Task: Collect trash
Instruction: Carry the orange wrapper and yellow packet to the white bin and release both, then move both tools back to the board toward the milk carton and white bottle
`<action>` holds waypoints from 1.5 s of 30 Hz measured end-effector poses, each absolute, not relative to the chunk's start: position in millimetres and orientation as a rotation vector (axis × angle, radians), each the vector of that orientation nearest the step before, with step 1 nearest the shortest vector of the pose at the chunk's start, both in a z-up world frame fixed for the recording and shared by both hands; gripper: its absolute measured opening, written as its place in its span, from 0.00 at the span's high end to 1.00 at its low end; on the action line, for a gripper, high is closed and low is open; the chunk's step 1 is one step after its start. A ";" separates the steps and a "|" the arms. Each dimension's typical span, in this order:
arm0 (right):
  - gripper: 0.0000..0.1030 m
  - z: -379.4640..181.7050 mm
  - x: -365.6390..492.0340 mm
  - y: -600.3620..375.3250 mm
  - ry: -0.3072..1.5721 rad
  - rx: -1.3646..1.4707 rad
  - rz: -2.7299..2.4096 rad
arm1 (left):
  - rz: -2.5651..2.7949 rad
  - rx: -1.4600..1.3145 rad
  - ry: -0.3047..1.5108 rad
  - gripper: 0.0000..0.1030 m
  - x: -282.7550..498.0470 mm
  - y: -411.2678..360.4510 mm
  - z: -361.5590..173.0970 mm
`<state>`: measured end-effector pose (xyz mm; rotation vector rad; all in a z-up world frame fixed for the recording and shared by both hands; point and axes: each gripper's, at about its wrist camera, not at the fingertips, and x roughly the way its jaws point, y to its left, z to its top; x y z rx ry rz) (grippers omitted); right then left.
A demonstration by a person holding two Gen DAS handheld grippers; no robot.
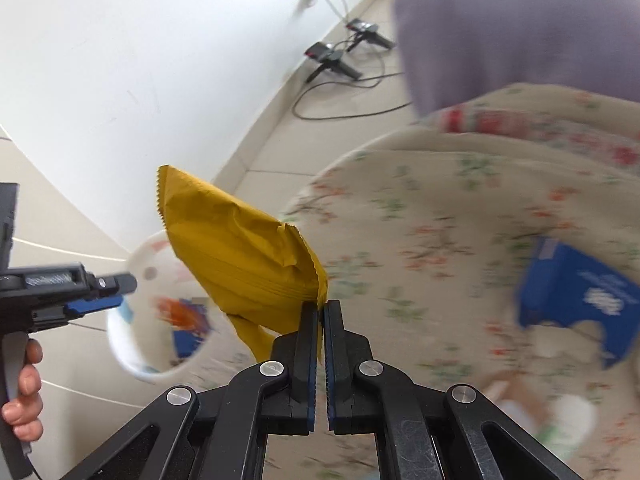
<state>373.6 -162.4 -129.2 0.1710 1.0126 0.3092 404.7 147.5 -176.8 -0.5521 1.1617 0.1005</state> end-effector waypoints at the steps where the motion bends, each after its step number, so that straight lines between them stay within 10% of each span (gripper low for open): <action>1: 0.97 -131.3 374.8 -155.7 1.015 0.178 0.315 | 0.121 -0.542 1.150 0.43 402.4 152.7 -171.8; 20: 0.75 -187.6 378.7 -30.5 1.118 0.279 0.383 | 0.125 -0.630 1.061 0.43 379.6 191.5 -144.0; 45: 0.60 -102.9 330.7 -270.2 1.034 0.265 0.027 | -0.287 -0.148 1.206 0.42 371.4 -40.9 -151.3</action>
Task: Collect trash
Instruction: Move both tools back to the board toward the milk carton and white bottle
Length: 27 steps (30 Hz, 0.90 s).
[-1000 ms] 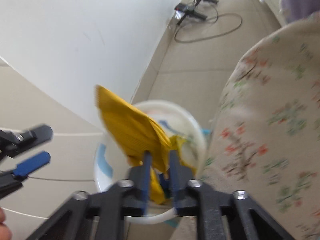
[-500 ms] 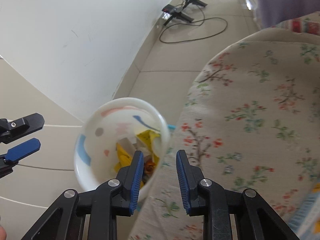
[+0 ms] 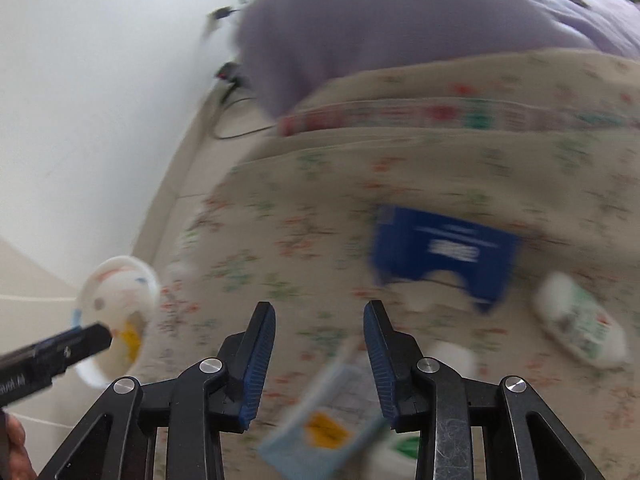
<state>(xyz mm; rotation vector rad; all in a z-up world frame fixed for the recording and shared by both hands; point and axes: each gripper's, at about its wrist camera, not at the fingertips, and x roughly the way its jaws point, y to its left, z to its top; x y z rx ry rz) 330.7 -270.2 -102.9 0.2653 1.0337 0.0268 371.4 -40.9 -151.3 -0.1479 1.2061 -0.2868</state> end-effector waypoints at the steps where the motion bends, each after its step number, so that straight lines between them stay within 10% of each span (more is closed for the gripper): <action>1: 0.60 -103.7 328.4 -282.8 1.041 0.272 0.000 | -0.306 -0.108 1.208 0.42 367.4 -57.6 -153.4; 27: 0.57 -140.5 302.7 -401.3 1.205 0.472 -0.143 | -0.426 0.223 1.265 0.41 352.9 -192.5 -209.1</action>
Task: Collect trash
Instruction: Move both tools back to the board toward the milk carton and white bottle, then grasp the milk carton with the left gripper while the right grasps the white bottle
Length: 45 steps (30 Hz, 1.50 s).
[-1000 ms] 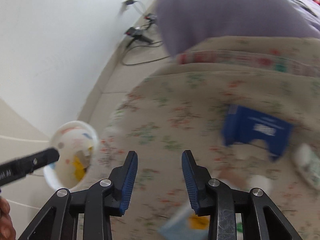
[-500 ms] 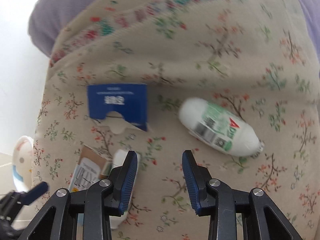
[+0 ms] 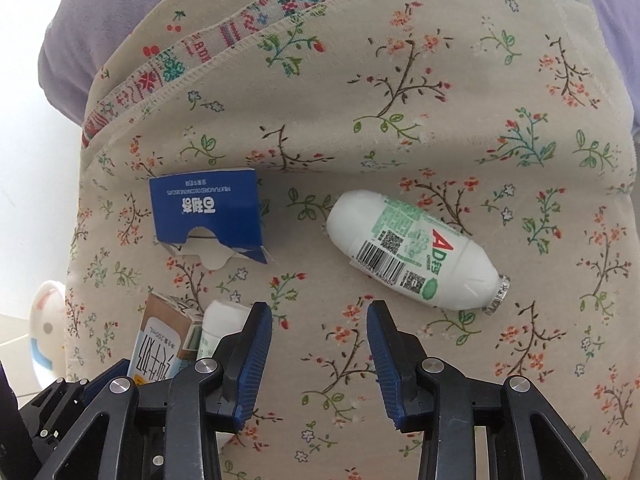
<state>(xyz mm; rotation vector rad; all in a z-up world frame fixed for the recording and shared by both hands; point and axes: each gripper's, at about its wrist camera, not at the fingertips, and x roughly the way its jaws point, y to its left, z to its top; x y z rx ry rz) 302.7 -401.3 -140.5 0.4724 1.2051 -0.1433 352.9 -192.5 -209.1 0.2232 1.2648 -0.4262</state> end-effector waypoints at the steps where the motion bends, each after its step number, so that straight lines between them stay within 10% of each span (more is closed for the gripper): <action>1: 0.57 -141.4 302.8 -402.1 1.209 0.480 -0.141 | -0.427 0.214 1.266 0.41 353.0 -190.2 -209.3; 36: 0.57 -200.7 323.6 -299.3 1.380 0.435 0.012 | -0.315 0.121 1.110 0.42 352.4 -129.3 -158.6; 45: 0.61 -145.3 318.0 -234.2 1.185 0.197 0.059 | -0.286 -0.017 1.120 0.42 367.0 -87.7 -149.8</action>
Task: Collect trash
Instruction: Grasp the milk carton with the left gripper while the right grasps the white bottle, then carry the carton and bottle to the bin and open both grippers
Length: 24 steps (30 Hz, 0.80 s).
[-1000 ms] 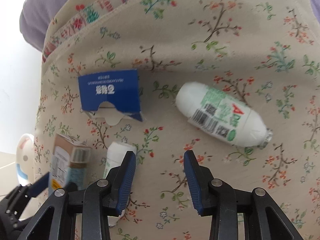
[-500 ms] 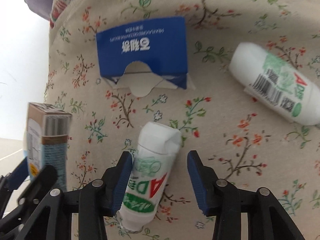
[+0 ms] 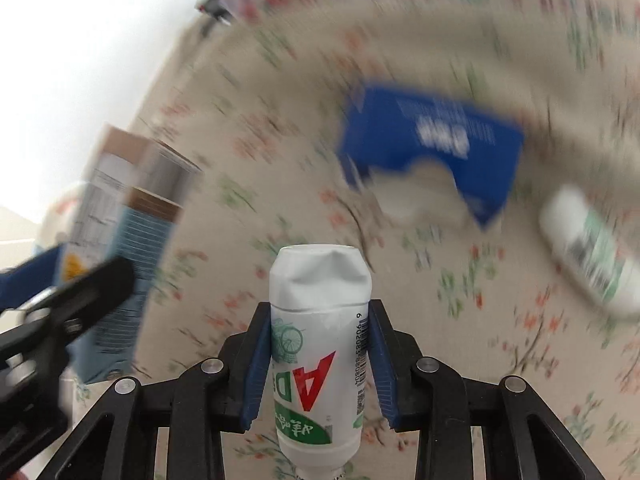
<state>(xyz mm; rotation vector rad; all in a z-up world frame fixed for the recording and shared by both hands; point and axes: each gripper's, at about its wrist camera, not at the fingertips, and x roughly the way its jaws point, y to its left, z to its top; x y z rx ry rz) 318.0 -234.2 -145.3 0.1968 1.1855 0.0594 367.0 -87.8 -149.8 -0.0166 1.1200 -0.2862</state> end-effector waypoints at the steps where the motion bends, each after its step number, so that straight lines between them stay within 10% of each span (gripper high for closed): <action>1: 0.61 -138.9 316.9 -228.5 1.159 0.177 0.061 | -0.283 -0.024 1.121 0.42 367.7 -84.5 -149.6; 24: 0.61 -133.2 344.2 -141.1 0.988 0.014 0.206 | -0.102 -0.259 1.135 0.42 398.5 45.5 -158.2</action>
